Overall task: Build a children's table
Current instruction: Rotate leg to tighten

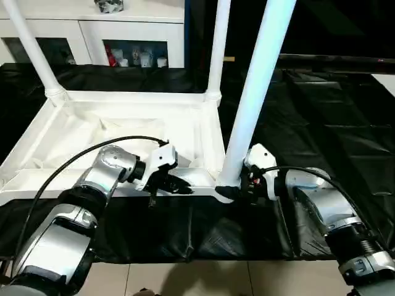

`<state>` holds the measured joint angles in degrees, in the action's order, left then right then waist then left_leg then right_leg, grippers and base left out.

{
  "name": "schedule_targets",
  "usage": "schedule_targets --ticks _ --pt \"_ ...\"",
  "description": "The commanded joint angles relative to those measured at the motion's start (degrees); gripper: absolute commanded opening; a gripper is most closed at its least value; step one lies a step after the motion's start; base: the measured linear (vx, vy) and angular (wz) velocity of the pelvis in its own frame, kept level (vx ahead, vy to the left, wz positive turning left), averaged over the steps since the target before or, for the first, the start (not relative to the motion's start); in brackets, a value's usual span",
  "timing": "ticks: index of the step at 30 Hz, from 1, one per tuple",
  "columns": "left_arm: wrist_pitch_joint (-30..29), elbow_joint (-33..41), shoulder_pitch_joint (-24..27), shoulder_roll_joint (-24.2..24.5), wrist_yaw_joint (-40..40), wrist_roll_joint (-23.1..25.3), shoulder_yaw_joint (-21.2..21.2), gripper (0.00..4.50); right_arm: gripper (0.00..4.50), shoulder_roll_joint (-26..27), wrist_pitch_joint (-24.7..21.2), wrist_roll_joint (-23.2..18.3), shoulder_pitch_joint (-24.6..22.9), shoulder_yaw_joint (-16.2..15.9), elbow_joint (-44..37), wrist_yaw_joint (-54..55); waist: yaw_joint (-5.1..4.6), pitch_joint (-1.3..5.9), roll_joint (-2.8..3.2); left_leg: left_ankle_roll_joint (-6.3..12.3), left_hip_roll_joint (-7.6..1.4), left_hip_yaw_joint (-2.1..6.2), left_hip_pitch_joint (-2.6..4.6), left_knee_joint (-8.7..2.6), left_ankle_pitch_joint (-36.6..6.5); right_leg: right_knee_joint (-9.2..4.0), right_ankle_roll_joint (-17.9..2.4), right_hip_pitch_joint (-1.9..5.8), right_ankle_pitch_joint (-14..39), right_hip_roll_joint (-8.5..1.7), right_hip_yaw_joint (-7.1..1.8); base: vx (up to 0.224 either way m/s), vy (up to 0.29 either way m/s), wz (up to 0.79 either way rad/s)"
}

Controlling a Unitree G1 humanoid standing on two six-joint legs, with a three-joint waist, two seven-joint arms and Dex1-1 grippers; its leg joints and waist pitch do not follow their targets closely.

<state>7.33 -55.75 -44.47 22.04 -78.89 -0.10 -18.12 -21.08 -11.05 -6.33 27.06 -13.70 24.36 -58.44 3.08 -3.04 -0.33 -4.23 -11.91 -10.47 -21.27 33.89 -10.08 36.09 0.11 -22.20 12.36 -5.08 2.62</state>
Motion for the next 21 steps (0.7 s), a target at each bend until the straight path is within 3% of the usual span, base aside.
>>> schedule_targets --ticks 1,5,9,10,12,14,17,18,20,21 --pt "-0.6 -0.3 0.8 0.3 -0.2 0.8 0.5 0.0 3.22 0.2 0.7 0.0 1.4 0.6 1.5 -0.1 0.17 3.57 -0.28 1.37 -1.23 0.07 0.78 -3.97 -12.6 -4.5 -14.9 2.36 6.6 -2.76 -2.05 0.0 0.0 0.0" --pt "-1.4 -0.3 0.8 0.2 1.2 1.1 0.6 0.0 2.88 1.1 1.3 -0.4 1.5 0.9 2.9 0.7 0.08 3.57 -0.24 1.52 -1.22 0.05 0.77 -3.98 -12.3 -4.45 -15.0 2.33 6.4 -2.69 -2.05 0.0 0.0 0.0" --pt "-3.2 -1.0 0.3 -1.4 8.0 2.5 0.8 0.0 2.77 3.3 1.0 -0.2 1.0 2.2 4.6 5.5 -0.1 3.3 -0.51 0.69 -1.21 0.13 0.91 -4.23 -14.3 -4.95 -14.3 2.1 10.4 -2.78 -2.09 0.0 0.0 0.0" --pt "-5.7 -1.2 -0.2 -4.1 14.1 2.3 1.8 0.0 2.76 6.3 0.9 0.5 0.7 3.5 6.4 12.1 -0.1 3.29 -0.39 0.49 -1.22 0.12 0.97 -4.24 -14.4 -4.94 -14.1 1.99 11.1 -2.88 -2.15 0.0 0.0 0.0" --pt "-6.2 -1.2 -0.3 -4.8 15.4 2.3 2.0 0.0 2.75 7.0 0.8 0.6 0.6 3.7 6.8 13.4 -0.18 3.17 -0.48 -0.29 -1.2 0.22 1.14 -4.42 -15.6 -5.36 -13.5 1.86 14.4 -2.98 -2.13 0.0 0.0 0.0" --pt "-10.0 -0.7 -0.9 -10.9 24.5 2.1 3.0 0.0 2.75 13.7 0.4 1.3 1.0 5.6 10.7 25.0 -0.29 3.09 -0.53 -0.85 -1.22 0.23 1.24 -4.51 -16.0 -5.48 -12.7 1.56 16.2 -2.98 -2.22 0.0 0.0 0.0" --pt "-11.4 -1.8 -1.8 -16.5 30.8 3.4 2.1 0.0 2.75 20.6 3.7 1.9 5.8 6.1 17.7 32.4 -0.94 3.07 -0.07 -1.75 -0.95 0.45 1.26 -4.65 -17.9 -5.84 -11.6 1.4 19.4 -2.95 -2.15 0.0 0.0 0.0" --pt "-11.4 -1.9 -1.8 -17.2 31.3 3.6 1.8 0.0 2.75 21.7 4.5 1.7 6.6 6.3 18.6 32.9 -1.09 3.06 -0.3 -1.5 -0.79 0.47 1.43 -4.57 -18.8 -6.25 -10.7 1.37 21.3 -2.89 -2.06 0.0 0.0 0.0" --pt "-11.0 -1.8 -1.8 -17.4 31.1 4.0 1.3 0.0 2.75 22.3 5.7 1.9 7.2 5.9 19.0 32.5 -1.14 3.21 -0.23 -0.21 -0.8 0.46 1.01 -4.64 -17.8 -6.34 -10.2 1.57 19.5 -2.82 -2.16 0.0 0.0 0.0" --pt "-10.5 -1.4 -1.5 -17.1 30.2 5.1 0.5 0.0 3.1 23.1 8.8 3.2 8.0 4.3 19.1 31.0 -1.08 3.28 -0.14 0.2 -0.84 0.39 0.94 -4.65 -17.4 -6.27 -10.3 1.58 17.9 -2.79 -2.19 0.0 0.0 0.0"
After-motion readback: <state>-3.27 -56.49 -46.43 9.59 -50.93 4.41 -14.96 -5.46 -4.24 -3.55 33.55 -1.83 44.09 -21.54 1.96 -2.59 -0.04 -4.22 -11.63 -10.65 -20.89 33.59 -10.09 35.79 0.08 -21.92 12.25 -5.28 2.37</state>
